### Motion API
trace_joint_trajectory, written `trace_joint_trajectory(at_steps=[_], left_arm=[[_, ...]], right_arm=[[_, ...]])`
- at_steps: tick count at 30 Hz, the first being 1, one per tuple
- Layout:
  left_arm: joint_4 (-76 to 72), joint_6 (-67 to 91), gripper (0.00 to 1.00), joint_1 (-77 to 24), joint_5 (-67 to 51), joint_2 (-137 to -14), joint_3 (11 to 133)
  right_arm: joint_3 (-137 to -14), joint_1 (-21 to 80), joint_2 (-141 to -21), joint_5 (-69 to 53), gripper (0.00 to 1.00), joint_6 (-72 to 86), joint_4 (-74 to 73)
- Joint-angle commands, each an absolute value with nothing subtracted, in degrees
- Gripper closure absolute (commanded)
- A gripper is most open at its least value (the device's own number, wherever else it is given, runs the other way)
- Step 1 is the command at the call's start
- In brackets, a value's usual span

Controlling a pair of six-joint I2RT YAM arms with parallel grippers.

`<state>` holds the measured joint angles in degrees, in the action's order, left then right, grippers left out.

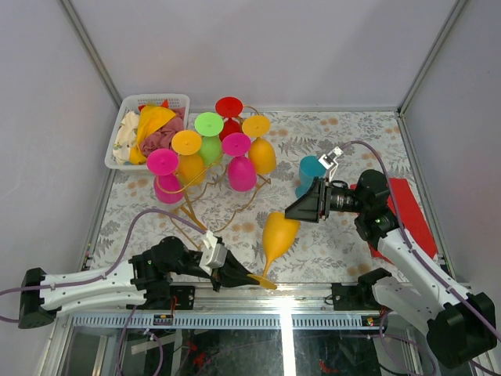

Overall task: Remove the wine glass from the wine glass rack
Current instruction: Place the wine glass at the center of the board.

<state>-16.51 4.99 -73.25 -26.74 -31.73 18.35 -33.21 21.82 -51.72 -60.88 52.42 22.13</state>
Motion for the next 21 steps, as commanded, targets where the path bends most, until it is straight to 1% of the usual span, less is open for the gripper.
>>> trace_joint_trajectory(at_steps=[1,8,13,14,15,19,21], left_arm=[[-25.2,2.2,1.00,-73.6,-29.9,-32.8,17.9],[-23.5,1.4,1.00,-73.6,-26.6,-33.7,19.1],[-20.0,1.1,1.00,-73.6,-23.2,-33.6,20.3],[-19.0,1.0,1.00,-73.7,-22.3,-33.6,20.7],[-17.9,1.1,1.00,-73.7,-21.5,-33.6,21.2],[-14.7,1.1,1.00,-73.6,-19.5,-33.6,22.6],[-14.0,1.1,0.99,-73.6,-19.1,-33.5,22.9]], right_arm=[[-34.4,23.6,-51.9,-68.6,0.34,55.5,27.4],[-34.5,25.6,-49.0,-70.3,0.44,54.6,27.7],[-34.9,25.6,-47.8,-70.3,0.66,54.3,28.0],[-34.9,25.6,-47.8,-70.3,0.71,54.4,28.1],[-35.0,25.6,-47.7,-70.1,0.79,54.1,27.9],[-35.8,25.7,-47.5,-68.7,0.91,51.5,25.2],[-36.3,25.7,-47.7,-67.9,0.95,49.9,23.8]])
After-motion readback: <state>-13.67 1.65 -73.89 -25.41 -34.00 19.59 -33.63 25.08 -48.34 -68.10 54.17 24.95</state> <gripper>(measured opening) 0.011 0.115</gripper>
